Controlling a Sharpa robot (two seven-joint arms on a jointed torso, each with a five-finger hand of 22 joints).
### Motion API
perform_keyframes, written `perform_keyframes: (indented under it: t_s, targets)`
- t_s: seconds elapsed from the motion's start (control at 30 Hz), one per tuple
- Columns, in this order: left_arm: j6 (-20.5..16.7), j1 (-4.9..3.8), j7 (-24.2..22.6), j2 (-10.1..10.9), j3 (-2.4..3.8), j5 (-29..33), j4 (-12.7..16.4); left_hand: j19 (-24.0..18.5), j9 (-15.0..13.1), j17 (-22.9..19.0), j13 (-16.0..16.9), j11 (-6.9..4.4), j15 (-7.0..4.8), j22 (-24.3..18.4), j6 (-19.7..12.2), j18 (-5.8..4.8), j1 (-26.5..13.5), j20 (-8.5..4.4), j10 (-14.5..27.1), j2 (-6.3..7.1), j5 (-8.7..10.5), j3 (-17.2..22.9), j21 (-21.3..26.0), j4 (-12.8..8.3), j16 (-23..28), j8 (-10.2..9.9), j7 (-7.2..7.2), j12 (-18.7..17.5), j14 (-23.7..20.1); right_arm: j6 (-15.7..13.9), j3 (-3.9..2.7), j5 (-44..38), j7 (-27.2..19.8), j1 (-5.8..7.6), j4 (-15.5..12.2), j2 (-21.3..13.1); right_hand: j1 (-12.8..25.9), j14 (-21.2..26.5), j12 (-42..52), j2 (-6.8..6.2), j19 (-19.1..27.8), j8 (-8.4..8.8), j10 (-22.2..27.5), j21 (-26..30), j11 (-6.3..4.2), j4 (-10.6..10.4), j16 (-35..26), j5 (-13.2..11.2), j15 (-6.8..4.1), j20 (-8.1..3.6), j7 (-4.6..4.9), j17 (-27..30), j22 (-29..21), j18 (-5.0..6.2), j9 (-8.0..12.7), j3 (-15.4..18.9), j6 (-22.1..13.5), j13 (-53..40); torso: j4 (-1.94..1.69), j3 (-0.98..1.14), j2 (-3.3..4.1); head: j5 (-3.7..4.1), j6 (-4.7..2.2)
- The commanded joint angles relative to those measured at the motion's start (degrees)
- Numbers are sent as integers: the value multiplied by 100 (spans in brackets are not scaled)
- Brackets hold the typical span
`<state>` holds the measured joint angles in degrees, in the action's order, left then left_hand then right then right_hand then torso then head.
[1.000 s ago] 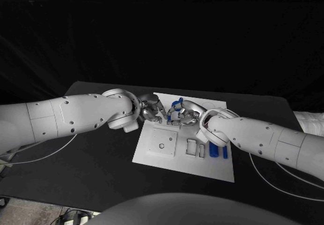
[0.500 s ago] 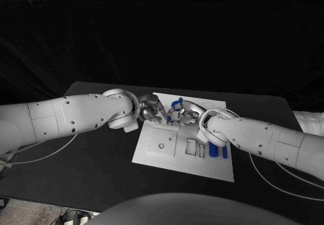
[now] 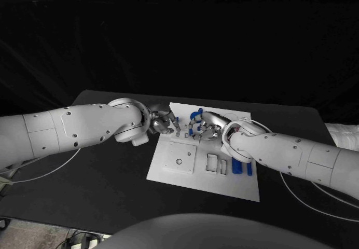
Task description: Assemble the parts on the task board
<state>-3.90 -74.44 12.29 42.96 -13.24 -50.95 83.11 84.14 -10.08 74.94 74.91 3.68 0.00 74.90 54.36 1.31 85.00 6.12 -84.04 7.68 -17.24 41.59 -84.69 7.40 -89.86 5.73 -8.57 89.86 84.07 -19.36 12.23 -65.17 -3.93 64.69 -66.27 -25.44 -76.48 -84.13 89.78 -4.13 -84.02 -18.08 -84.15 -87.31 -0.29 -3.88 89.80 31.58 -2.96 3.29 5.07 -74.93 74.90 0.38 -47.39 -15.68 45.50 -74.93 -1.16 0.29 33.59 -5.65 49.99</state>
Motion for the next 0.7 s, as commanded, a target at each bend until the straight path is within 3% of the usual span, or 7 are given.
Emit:
perform_keyframes:
  t_s: [0.03, 0.7]
  targets:
    - [90, 12, 17, 11, 3, -6, 13, 263, -10, 1506, 1509, -5, 20, 1310, 38, 20, -55, 24, -596, 4, -4, -9, 39, -20, -14, 27, 10, 14, 593, -108, 0, -783, 275, -4, -35, -2, -24, -587, 22, -36, -368, 25, -585, -27, 46, 17, 20, 41, 36, 50, 8, -1507, 1408, 39, 20, -23, 42, -1507, 2, -3, 1, -7, 1]
    - [155, 61, 34, 34, 3, -6, 2, 259, -10, 1506, 1509, -7, 18, 1308, 42, 22, -64, 23, -596, -1, 8, -19, 45, -23, -14, 35, 12, 14, 593, 251, -2, -1085, 573, -4, -20, 66, 28, -587, 22, -70, -363, 115, -585, -21, 78, 14, 20, 22, 62, 74, 43, -1507, 1404, 42, 156, -36, 28, -1507, 1, -1, 1, -22, 1]
